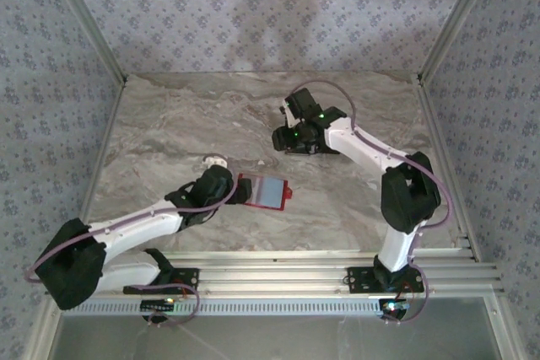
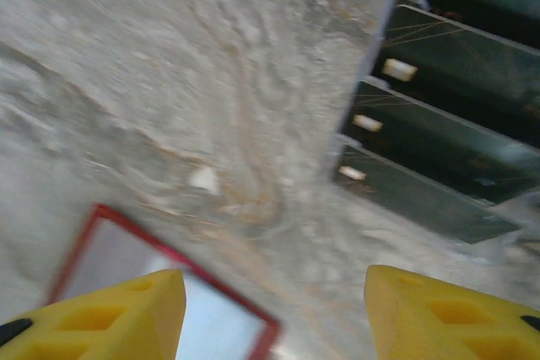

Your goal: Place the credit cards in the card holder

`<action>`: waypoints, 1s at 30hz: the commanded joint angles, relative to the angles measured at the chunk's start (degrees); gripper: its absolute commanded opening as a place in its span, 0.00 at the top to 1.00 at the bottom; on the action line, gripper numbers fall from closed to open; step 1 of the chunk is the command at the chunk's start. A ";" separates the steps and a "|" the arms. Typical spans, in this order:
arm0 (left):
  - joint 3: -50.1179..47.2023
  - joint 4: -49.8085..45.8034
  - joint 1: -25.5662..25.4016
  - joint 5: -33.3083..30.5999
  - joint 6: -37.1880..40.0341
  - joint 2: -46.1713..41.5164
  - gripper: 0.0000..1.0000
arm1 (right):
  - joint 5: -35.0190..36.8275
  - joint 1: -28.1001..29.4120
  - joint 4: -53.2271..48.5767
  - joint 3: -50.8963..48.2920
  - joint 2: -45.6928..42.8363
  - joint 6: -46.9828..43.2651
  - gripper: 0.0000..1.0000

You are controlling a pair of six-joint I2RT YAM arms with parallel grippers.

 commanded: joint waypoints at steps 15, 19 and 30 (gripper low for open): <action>10.44 -5.86 4.95 5.04 2.47 8.54 0.00 | 15.48 -0.36 -1.40 4.14 8.86 -28.42 0.46; 10.48 -5.69 5.12 5.22 2.44 8.90 0.00 | 15.23 -0.58 -1.55 5.40 10.43 -28.94 0.46; 10.04 -5.24 5.20 5.59 2.27 8.81 0.00 | 16.08 -1.61 -2.35 7.97 14.26 -30.22 0.48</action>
